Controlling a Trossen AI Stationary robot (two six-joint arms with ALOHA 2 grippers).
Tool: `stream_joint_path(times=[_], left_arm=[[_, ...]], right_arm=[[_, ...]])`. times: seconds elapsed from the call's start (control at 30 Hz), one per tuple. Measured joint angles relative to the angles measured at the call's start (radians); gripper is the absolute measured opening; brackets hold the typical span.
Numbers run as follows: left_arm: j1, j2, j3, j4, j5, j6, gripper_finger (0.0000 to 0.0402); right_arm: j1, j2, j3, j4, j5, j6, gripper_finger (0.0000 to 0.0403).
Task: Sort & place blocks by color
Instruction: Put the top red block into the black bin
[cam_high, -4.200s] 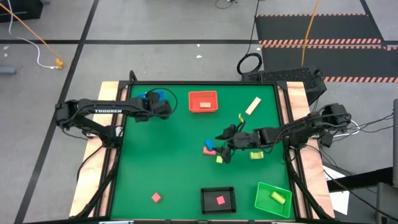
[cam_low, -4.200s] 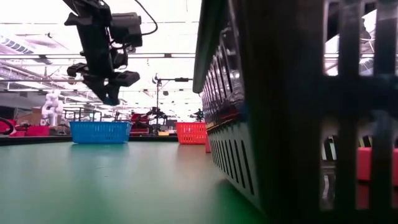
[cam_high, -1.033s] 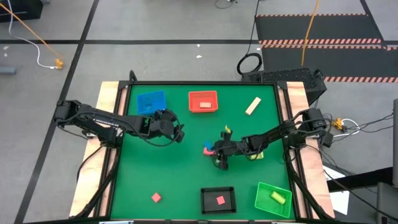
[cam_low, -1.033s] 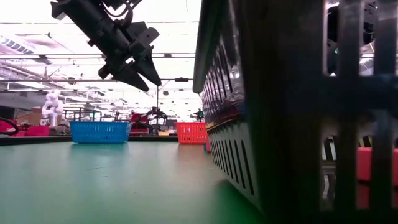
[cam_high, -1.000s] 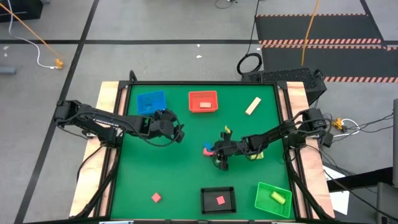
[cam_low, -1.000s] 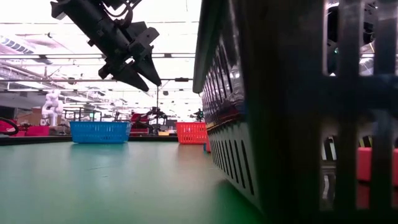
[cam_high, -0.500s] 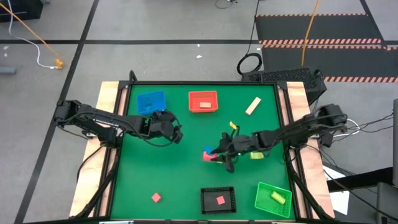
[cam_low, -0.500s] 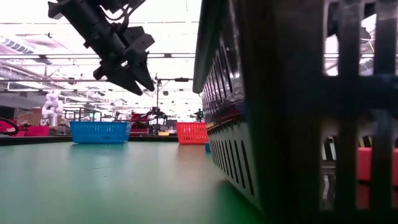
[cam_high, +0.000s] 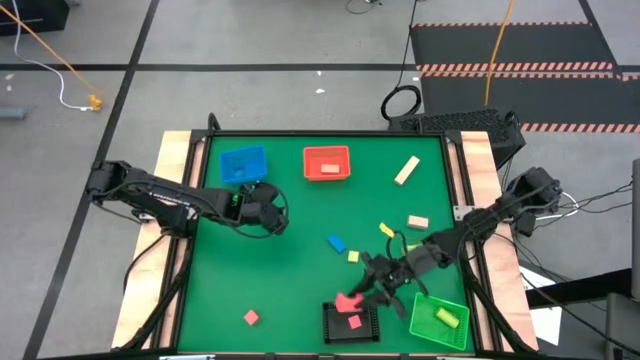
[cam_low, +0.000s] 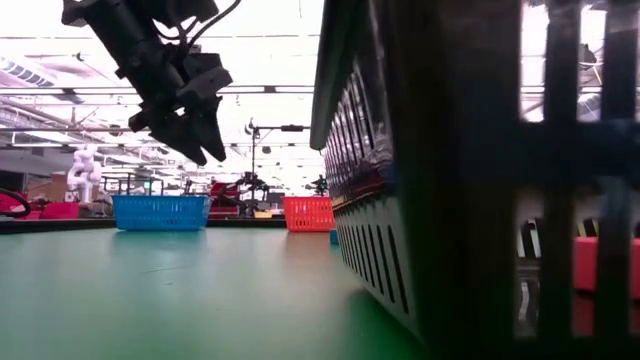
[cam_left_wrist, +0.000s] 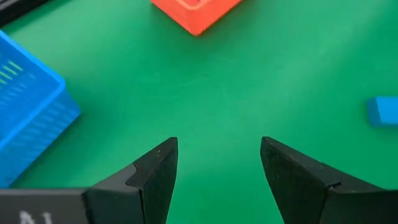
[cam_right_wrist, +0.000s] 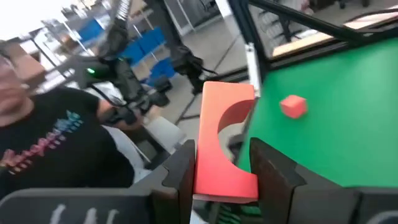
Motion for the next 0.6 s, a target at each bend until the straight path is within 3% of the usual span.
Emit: stream_joint_path(times=[0.23,0.6], left_arm=[[-0.108,0.000,0.000,-0.003,0.040,-0.065,0.0230],[-0.315,0.000,0.000,0.039,0.130,-0.248,0.0230]], right_arm=[[0.111,0.079,0.000,-0.006,0.049,0.112,0.0108],[0.139,0.232,0.000,0.035,0.013,0.320,0.0108]])
